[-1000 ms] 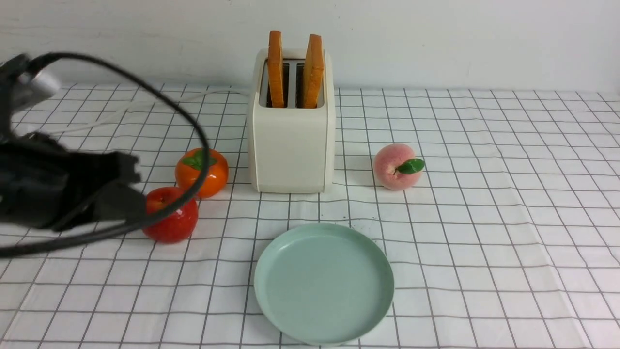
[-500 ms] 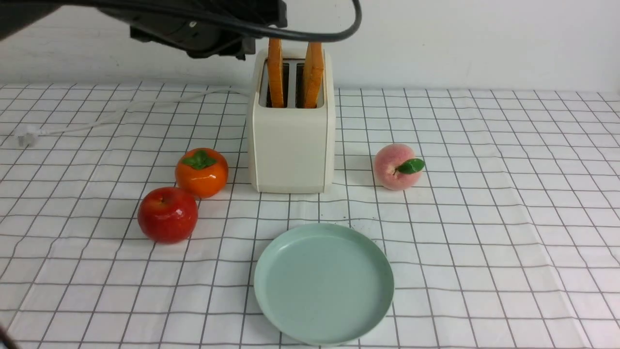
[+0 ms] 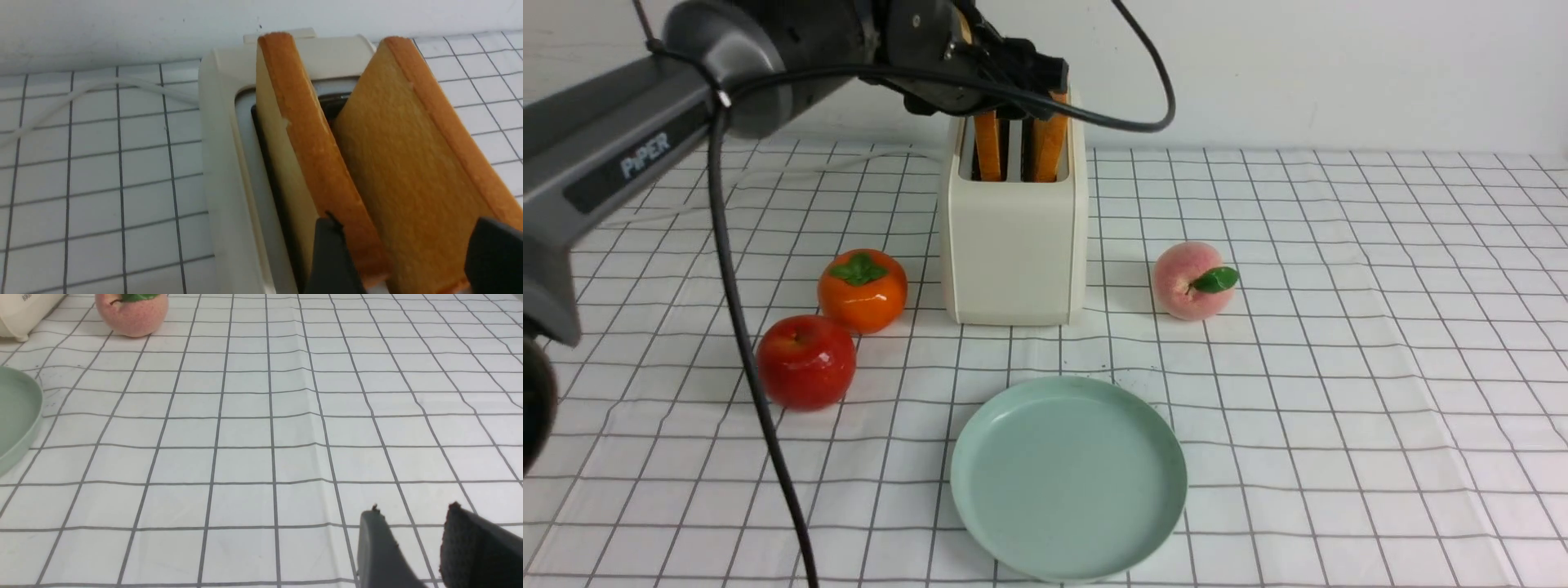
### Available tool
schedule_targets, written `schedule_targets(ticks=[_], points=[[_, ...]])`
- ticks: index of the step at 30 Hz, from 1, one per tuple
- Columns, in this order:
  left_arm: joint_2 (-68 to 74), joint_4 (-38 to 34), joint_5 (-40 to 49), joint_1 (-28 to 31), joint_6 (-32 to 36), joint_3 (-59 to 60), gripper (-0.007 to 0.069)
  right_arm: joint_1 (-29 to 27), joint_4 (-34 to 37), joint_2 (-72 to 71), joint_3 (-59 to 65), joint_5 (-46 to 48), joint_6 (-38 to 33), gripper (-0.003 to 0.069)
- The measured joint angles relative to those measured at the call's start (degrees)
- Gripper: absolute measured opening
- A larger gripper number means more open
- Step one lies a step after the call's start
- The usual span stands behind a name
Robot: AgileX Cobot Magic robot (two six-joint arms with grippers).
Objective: Take toasted bread from bread machine on white checkered table place on plate.
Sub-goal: 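Reach for a toast slice standing in the toaster with the left gripper, then place the slice of bread on the plate with the left gripper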
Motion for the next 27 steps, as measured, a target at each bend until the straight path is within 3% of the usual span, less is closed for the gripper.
schedule_targets(ticks=[4,11,13,17,24,27], points=[[1.9,3.39,-1.72,0.0,-1.81,-0.52,0.0381,0.0,0.0,0.0,0.0,0.0,0.0,0.024],[3.46,9.66,-4.65,0.0,-6.91,-0.64,0.0254,0.0,0.0,0.0,0.0,0.0,0.0,0.024],[3.55,10.16,-4.98,0.0,-7.59,-0.7,0.0153,0.0,0.0,0.0,0.0,0.0,0.0,0.024],[3.59,10.28,-5.1,0.0,-7.72,-0.89,0.0031,0.0,0.0,0.0,0.0,0.0,0.0,0.024],[-0.73,10.22,-3.89,-0.19,-7.75,-2.42,0.0033,0.0,0.0,0.0,0.0,0.0,0.0,0.024],[-9.27,9.58,-1.62,-0.28,-7.75,-3.43,0.0033,0.0,0.0,0.0,0.0,0.0,-0.01,0.024]])
